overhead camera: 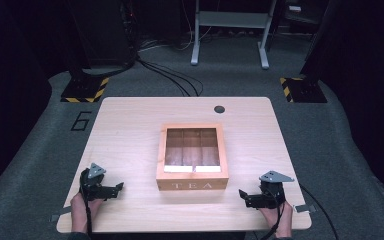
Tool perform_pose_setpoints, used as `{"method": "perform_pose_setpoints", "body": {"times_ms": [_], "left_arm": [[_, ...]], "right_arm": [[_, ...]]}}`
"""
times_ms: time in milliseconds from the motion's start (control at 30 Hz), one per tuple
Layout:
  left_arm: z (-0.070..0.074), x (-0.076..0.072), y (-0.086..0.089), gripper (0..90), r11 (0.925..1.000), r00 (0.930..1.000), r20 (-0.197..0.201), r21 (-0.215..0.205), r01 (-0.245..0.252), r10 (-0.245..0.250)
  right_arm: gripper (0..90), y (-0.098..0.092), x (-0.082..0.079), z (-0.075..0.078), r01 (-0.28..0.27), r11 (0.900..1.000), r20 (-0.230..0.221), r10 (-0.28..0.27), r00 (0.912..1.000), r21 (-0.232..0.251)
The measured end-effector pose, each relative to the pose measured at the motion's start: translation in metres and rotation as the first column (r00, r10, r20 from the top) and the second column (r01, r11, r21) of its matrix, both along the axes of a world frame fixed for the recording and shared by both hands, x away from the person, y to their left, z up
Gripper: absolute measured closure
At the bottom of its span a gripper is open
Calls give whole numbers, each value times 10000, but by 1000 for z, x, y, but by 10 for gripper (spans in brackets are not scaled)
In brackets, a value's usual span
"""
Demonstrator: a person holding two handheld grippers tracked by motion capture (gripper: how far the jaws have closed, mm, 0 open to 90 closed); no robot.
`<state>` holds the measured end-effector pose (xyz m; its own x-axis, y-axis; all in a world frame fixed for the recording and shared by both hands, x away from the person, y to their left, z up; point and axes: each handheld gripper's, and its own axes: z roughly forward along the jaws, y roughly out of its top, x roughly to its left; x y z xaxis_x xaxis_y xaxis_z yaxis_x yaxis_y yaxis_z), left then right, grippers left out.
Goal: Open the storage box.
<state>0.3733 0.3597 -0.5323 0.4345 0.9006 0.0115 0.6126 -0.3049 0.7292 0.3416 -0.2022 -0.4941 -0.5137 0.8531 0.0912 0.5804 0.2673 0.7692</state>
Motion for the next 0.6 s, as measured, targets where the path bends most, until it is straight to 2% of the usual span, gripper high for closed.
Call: {"method": "perform_pose_setpoints", "body": {"times_ms": [167, 200, 267, 400, 600], "left_arm": [[0, 0, 0, 15, 10000, 10000, -5, -13, -8, 8], [1, 0, 0, 15, 10000, 9999, -108, 16, 42, -42], [0, 0, 0, 15, 10000, 10000, 2, -14, -7, 7], [0, 0, 0, 15, 10000, 10000, -23, 15, 8, -8], [1, 0, 0, 15, 10000, 10000, -80, 5, 26, -26]], "right_arm": [[3, 18, 4, 3, -395, 9992, 19, 395, 9992, 69], [4, 21, 5, 3, -452, 9989, 31, 452, 9990, 100], [8, 28, 7, 3, -530, 9984, 60, 529, 9986, 200], [31, 39, 10, 4, -714, 9972, 158, 710, 9973, 216], [156, 51, 13, 4, -856, 9959, 289, 848, 9960, 281]]}}
